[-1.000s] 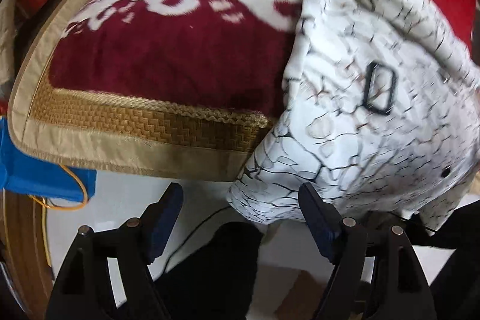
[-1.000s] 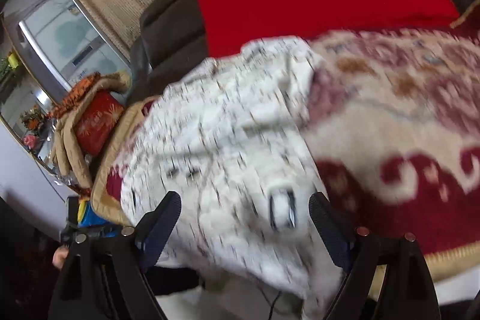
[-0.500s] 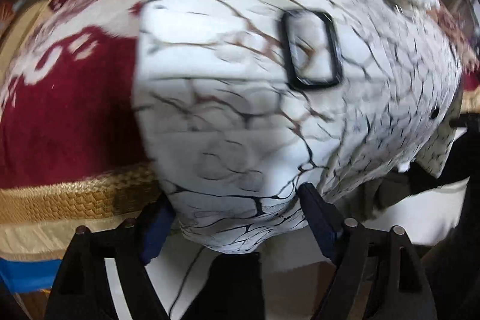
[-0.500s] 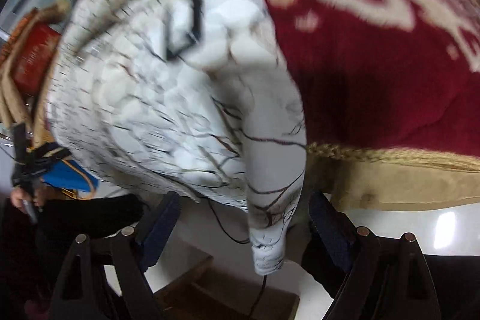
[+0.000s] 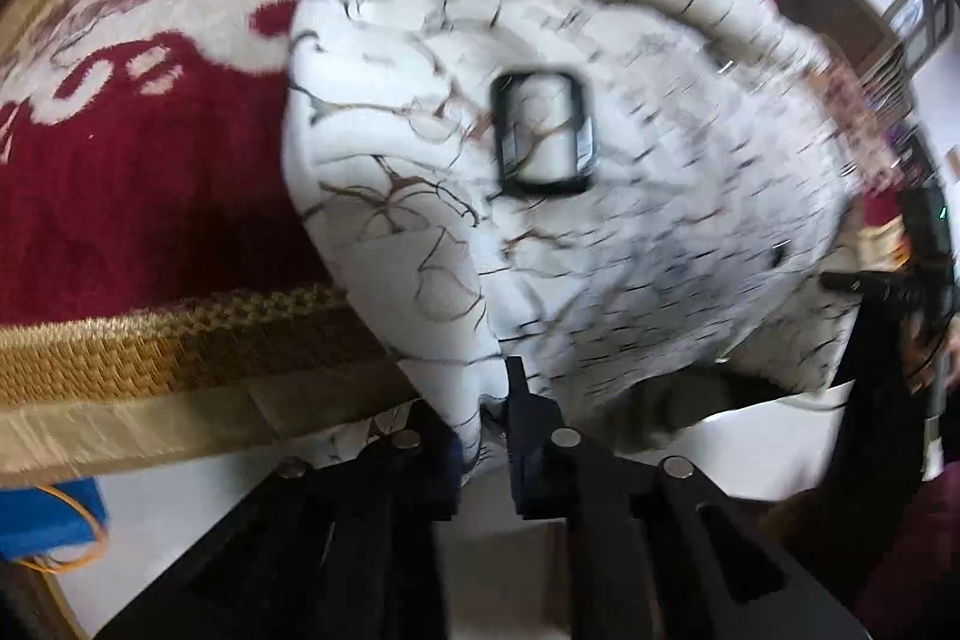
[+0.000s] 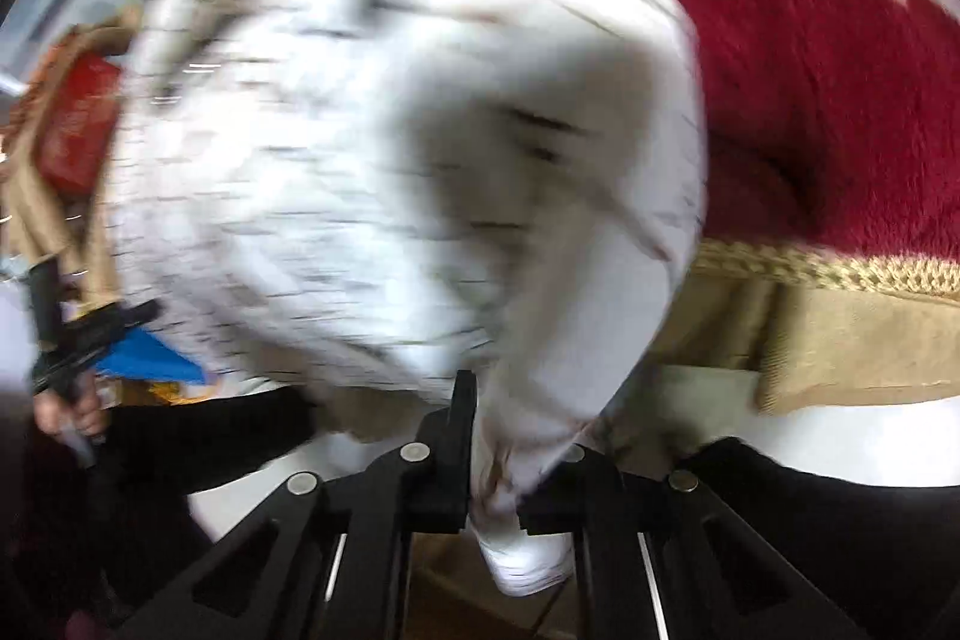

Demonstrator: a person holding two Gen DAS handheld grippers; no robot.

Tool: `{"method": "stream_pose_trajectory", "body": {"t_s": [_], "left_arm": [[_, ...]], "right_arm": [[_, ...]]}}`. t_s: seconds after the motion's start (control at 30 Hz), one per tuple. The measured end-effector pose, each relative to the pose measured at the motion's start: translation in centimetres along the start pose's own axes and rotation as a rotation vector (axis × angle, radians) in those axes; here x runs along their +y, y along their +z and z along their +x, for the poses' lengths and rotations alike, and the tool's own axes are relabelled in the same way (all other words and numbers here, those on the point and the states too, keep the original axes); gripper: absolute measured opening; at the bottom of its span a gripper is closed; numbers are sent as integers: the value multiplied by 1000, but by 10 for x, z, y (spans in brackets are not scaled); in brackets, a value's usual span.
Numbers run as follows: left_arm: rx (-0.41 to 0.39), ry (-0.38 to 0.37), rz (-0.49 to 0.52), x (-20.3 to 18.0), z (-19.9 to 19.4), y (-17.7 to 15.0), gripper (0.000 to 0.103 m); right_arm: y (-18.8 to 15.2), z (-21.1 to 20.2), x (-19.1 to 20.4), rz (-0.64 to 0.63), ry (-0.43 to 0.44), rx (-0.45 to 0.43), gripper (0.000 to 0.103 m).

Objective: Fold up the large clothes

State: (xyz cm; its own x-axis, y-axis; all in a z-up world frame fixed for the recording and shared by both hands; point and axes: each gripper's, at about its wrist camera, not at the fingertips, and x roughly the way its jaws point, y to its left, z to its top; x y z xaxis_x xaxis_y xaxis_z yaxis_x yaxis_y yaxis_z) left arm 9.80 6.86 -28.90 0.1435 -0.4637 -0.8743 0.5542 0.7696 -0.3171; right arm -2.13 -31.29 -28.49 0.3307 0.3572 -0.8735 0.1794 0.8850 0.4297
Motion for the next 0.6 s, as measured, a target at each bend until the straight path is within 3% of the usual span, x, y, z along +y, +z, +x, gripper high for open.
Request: {"method": "stream_pose_trajectory", "body": {"t_s": [0.1, 0.27, 0.37, 0.47, 0.53, 0.6], "left_arm": [[-46, -56, 38, -16, -33, 4, 9], [-142, -134, 78, -33, -77, 33, 7], [-175, -167, 69, -39, -87, 61, 7], [-156, -150, 99, -51, -74, 78, 7], [-133, -142, 118, -62, -65, 82, 7], [-123, -139, 137, -66, -59, 77, 7]], "right_arm": [[7, -32, 28, -72, 112, -49, 11], [45, -94, 52, -121, 258, -230, 10], [78, -111, 57, -99, 247, -322, 9], [96, -107, 49, -40, 168, -276, 9], [90, -104, 38, -5, 194, -206, 10], [79, -96, 38, -8, 118, -141, 11]]}}
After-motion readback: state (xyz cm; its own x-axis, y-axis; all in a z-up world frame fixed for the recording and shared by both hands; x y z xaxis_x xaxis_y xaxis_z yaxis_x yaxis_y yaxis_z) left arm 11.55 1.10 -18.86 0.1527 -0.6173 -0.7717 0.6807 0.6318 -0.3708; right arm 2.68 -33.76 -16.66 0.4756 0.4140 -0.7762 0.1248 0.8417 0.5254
